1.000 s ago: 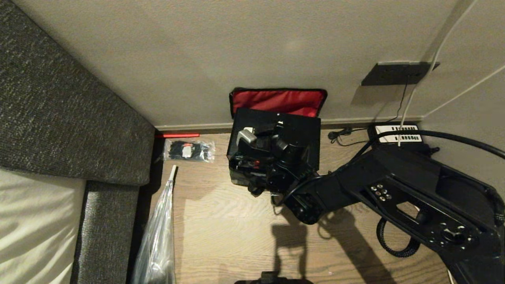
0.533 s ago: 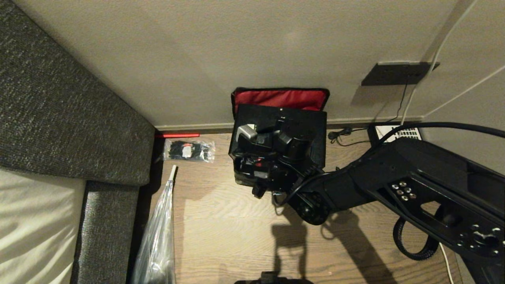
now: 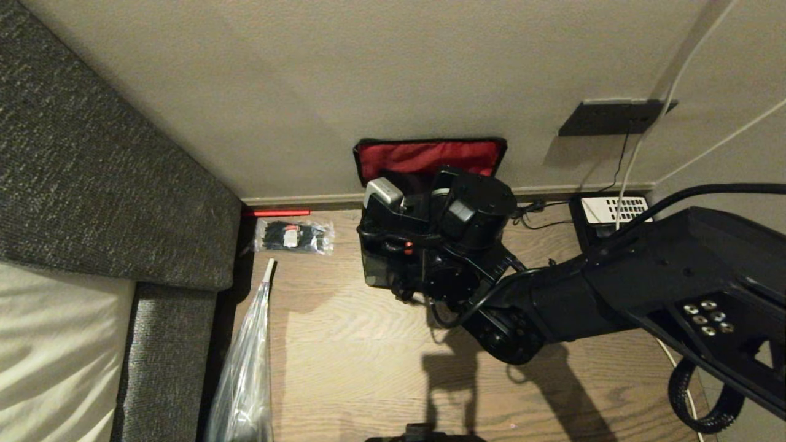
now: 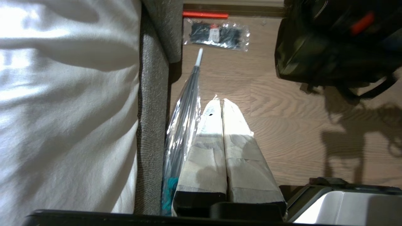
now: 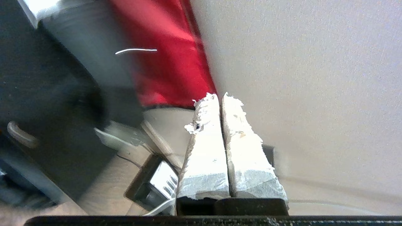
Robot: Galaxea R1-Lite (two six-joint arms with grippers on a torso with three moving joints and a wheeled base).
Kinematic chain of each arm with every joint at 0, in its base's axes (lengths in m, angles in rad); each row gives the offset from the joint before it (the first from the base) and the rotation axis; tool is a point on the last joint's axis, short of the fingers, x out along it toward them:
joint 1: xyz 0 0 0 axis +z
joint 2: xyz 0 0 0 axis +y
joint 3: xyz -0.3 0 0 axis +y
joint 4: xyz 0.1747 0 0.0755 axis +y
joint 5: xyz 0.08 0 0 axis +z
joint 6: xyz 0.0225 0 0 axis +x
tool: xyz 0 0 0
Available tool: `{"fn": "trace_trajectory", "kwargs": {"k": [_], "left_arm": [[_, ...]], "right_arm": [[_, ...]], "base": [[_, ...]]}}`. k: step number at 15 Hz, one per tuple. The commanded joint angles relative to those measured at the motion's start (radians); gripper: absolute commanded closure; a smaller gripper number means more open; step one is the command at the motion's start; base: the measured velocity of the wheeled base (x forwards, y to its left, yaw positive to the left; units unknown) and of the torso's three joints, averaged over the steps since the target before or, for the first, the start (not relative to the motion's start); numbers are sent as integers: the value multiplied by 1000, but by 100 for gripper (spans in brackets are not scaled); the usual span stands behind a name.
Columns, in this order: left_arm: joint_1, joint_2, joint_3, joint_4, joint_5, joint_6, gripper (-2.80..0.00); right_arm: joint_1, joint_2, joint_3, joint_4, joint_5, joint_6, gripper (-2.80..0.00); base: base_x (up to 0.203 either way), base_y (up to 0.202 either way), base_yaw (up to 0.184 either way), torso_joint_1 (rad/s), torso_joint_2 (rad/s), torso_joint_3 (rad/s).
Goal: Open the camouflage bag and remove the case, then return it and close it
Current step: Lift the black box
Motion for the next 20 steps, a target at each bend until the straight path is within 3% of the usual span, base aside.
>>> {"fn": "trace_trajectory", "kwargs": {"k": [1,8,11,18,19,20], "left_arm": [[0,-2,3,1,0,0,0],[0,-2,3,1,0,0,0],[0,-2,3,1,0,0,0],[0,-2,3,1,0,0,0],[0,-2,3,1,0,0,0],[1,-2,3,1,0,0,0]], "right_arm": [[-6,-25,24,15,-13,-10,0],[-9,-57,93,7,-40,5,0],[-38,-58,161,5,-37,55,0],[-90,16,228,-44,5,58,0],[-90,33,214,-43,25,59,-280],[-89,61,190,-51,49,58,-280]], "base": [[0,0,0,1,-18,25],[0,0,0,0,0,0],[0,0,0,0,0,0],[0,0,0,0,0,0],[0,0,0,0,0,0],[0,0,0,0,0,0]]}}
